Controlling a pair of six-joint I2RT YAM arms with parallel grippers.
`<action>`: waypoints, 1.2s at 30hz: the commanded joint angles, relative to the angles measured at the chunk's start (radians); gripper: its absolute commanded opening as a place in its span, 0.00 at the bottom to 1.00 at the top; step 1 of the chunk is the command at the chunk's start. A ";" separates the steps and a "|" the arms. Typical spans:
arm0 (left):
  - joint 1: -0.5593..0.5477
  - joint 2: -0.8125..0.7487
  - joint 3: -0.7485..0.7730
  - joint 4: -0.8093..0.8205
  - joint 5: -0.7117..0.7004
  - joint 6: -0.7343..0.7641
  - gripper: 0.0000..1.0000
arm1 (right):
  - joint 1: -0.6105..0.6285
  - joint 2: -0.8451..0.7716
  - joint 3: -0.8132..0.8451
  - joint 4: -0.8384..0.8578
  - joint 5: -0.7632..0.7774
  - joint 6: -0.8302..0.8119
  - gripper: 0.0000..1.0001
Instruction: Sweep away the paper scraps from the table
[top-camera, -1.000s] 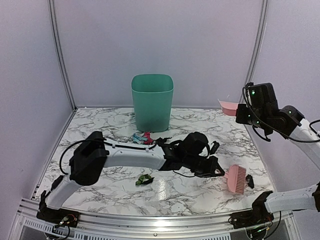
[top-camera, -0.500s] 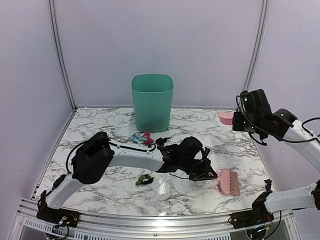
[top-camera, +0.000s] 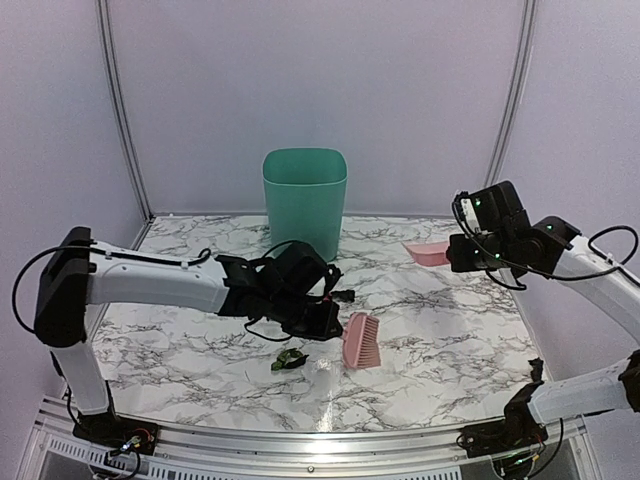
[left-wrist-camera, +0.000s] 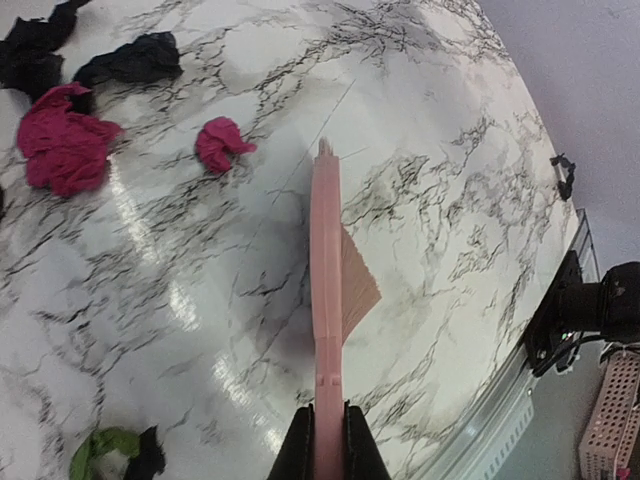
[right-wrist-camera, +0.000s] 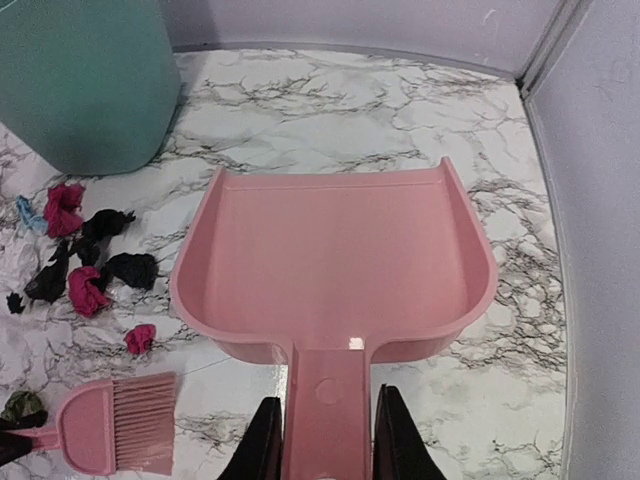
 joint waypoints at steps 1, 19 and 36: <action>0.005 -0.151 -0.042 -0.209 -0.105 0.123 0.00 | 0.000 0.017 -0.014 -0.013 -0.198 -0.076 0.00; 0.001 -0.122 0.154 -0.092 0.057 0.110 0.00 | 0.015 -0.078 -0.051 0.015 0.056 0.137 0.00; 0.001 -0.289 -0.076 -0.100 -0.098 0.143 0.00 | 0.024 -0.210 -0.118 -0.448 0.298 0.600 0.00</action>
